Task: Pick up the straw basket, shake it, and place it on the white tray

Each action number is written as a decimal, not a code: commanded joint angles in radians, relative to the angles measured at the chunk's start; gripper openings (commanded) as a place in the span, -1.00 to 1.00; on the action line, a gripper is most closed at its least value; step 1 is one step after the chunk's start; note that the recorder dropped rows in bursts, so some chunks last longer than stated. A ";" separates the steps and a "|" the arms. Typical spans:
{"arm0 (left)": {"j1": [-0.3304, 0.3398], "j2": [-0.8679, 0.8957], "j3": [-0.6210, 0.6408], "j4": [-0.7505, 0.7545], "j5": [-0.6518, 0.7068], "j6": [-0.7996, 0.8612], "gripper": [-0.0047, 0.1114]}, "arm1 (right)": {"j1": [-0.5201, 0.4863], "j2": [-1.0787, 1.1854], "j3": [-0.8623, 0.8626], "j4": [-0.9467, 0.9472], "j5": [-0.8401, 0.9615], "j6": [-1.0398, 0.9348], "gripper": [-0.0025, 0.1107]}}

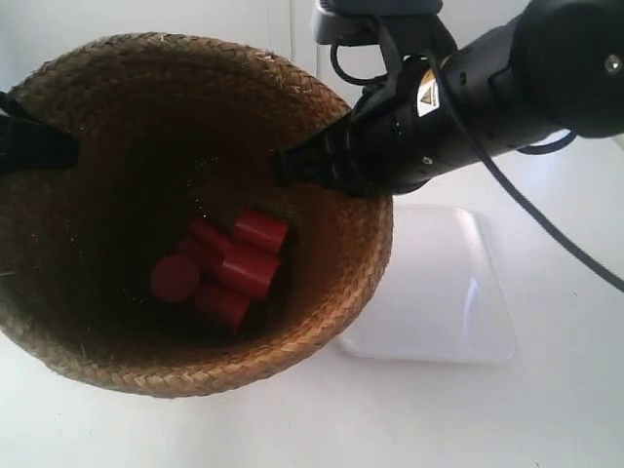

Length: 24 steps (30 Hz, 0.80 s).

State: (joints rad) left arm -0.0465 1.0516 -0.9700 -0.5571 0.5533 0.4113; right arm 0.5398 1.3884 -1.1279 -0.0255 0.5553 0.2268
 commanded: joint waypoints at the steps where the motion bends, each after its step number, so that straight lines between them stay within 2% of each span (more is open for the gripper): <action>1: -0.043 -0.023 0.000 -0.040 -0.074 -0.018 -0.92 | -0.011 -0.011 0.033 -0.057 0.007 0.026 -0.96; 19: -0.052 0.043 0.003 -0.014 -0.038 -0.009 -0.92 | -0.011 -0.006 0.028 -0.060 -0.025 0.047 -0.96; 20: -0.052 0.042 -0.012 -0.014 -0.024 -0.011 -0.92 | -0.011 -0.020 0.010 -0.060 -0.005 0.047 -0.96; 23: -0.052 -0.020 -0.135 -0.054 0.137 -0.045 -0.92 | -0.007 -0.145 -0.110 -0.015 0.122 -0.008 -0.96; 24: -0.070 -0.070 -0.162 -0.052 0.128 0.018 -0.92 | 0.020 -0.221 -0.084 -0.018 0.023 -0.044 -0.96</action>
State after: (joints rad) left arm -0.0964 1.0674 -1.0733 -0.5560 0.6681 0.3861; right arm 0.5422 1.2906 -1.1964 -0.0229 0.6793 0.2272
